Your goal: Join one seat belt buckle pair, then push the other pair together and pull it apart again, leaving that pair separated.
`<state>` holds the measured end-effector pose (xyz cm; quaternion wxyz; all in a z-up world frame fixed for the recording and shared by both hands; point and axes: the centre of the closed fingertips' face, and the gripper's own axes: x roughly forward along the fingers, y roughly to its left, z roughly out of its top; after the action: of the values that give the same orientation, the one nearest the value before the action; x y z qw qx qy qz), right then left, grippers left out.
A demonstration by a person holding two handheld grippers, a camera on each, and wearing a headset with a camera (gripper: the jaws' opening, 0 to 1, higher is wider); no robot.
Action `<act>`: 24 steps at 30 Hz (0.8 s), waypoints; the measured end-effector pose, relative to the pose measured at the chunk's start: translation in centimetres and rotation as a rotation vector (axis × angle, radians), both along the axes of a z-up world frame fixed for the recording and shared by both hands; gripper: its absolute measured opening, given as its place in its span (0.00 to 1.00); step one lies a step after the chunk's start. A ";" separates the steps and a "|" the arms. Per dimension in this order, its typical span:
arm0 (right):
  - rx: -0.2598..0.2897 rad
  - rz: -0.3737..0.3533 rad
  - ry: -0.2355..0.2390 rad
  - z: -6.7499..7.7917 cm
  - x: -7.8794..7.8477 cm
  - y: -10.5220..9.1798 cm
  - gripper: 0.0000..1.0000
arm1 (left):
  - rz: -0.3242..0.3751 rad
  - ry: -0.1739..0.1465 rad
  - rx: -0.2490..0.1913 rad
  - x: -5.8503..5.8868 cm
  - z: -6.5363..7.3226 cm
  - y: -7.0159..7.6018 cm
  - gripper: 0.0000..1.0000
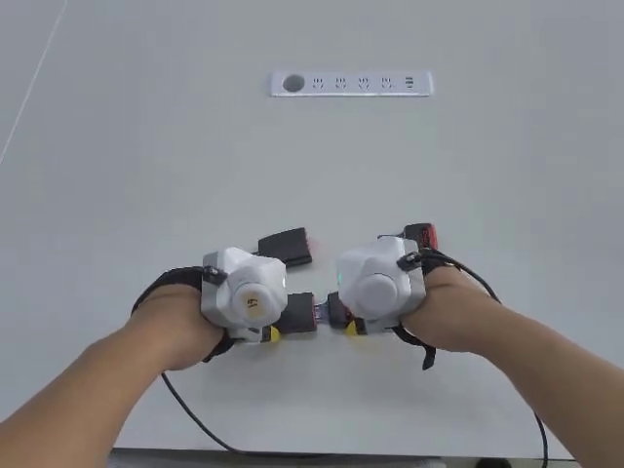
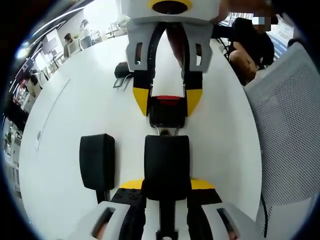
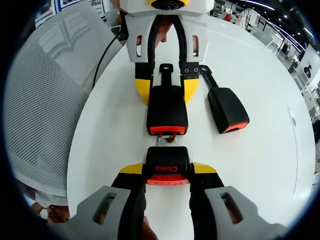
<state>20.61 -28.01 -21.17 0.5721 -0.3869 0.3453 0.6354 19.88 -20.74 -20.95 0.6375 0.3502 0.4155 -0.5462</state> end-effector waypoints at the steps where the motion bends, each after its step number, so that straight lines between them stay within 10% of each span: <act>1: 0.010 -0.003 0.007 0.1 -0.1 0.3 0.31 | -0.002 0.000 0.002 0.0 0.0 0.0 0.31; 24: 0.000 -0.010 0.013 0.1 -0.4 1.0 0.31 | -0.006 0.001 -0.001 0.0 -0.3 -0.2 0.31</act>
<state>20.18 -26.97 -21.05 0.5730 -0.3810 0.3511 0.6350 19.91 -20.89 -21.29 0.6357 0.3509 0.4147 -0.5485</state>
